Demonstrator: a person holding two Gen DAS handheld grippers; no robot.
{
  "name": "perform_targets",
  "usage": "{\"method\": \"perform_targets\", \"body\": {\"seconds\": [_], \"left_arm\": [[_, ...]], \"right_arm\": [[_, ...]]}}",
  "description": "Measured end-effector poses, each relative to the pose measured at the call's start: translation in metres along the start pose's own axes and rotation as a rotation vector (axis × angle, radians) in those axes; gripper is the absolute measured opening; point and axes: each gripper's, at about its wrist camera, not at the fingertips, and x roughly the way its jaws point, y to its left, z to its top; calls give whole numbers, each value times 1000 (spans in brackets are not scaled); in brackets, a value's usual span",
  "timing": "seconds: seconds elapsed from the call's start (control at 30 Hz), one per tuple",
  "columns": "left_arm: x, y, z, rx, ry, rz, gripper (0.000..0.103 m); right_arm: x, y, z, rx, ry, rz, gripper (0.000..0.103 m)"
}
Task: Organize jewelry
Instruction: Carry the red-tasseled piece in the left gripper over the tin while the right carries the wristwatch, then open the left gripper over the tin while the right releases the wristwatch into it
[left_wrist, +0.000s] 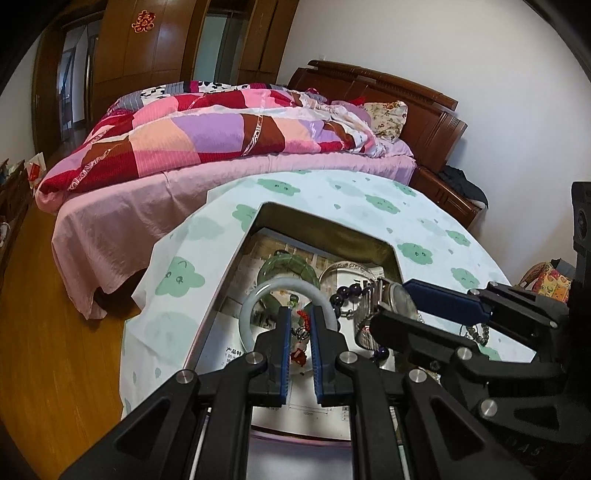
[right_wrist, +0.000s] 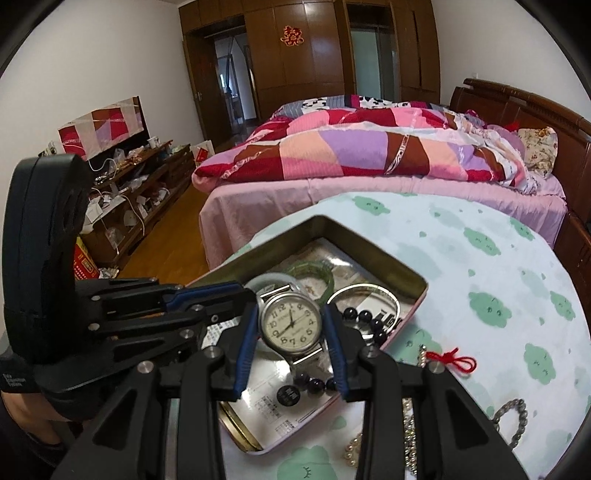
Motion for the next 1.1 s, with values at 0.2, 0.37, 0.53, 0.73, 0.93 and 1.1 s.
{"method": "perform_targets", "body": {"seconds": [0.2,0.37,0.53,0.73,0.93,1.1], "left_arm": [[5,2,-3,-3,17,2,9],[8,2,-4,-3,21,-4,9],[8,0,-4,4,25,-10,9],[10,-2,-6,7,32,-17,9],[9,-2,-4,5,33,-19,9],[10,-4,-3,6,36,-20,12]], "right_arm": [[4,0,-5,7,18,-3,38],[8,-1,-9,10,33,-5,38],[12,-1,-13,11,51,-7,38],[14,-4,-17,23,58,-11,38],[16,-5,-19,31,72,1,39],[15,-9,-21,49,70,14,40]]}}
